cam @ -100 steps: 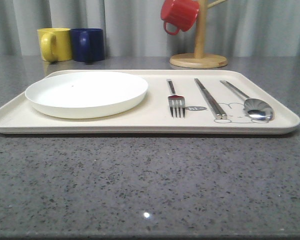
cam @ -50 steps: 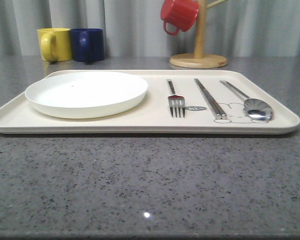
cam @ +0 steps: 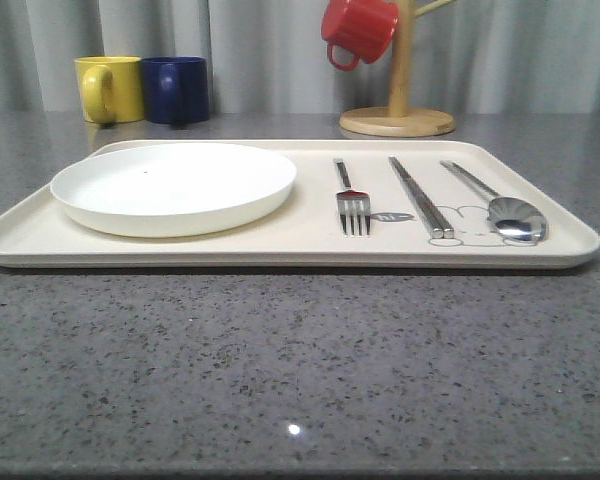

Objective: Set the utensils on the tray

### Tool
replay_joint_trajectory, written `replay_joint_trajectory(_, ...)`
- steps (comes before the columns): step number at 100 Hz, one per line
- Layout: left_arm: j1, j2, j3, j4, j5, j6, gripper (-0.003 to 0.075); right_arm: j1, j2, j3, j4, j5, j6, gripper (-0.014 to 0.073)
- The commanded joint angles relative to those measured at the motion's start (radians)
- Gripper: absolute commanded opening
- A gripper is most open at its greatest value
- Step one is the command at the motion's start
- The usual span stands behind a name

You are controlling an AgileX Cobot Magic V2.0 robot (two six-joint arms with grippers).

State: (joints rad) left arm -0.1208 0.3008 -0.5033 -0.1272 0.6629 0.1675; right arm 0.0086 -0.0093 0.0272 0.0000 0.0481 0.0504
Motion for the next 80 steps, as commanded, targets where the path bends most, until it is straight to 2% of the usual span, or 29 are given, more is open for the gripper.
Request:
replay_joint_trajectory(1,0.001,0.009,-0.026,-0.013,-0.076,-0.007,-0.0019,-0.004,-0.020,0.001,0.000,-0.084,-0.009,-0.0069)
replay_joint_trajectory(39,0.001,-0.030,0.044,-0.013,-0.086,-0.007,-0.0019,-0.004,-0.020,0.001,0.000,-0.084,-0.009,-0.0069)
replay_joint_trajectory(46,0.001,-0.061,0.075,0.002,-0.139,-0.024,-0.0019,-0.004,-0.020,0.001,0.000,-0.084,-0.009,-0.0069)
replay_joint_trajectory(61,0.012,-0.136,0.166,0.139,-0.310,-0.213,-0.0019,-0.004,-0.020,0.001,0.000,-0.084,-0.009,-0.0069)
replay_joint_trajectory(80,0.048,-0.240,0.328,0.161,-0.433,-0.244,-0.0019,-0.004,-0.020,0.001,0.000,-0.084,-0.009,-0.0069)
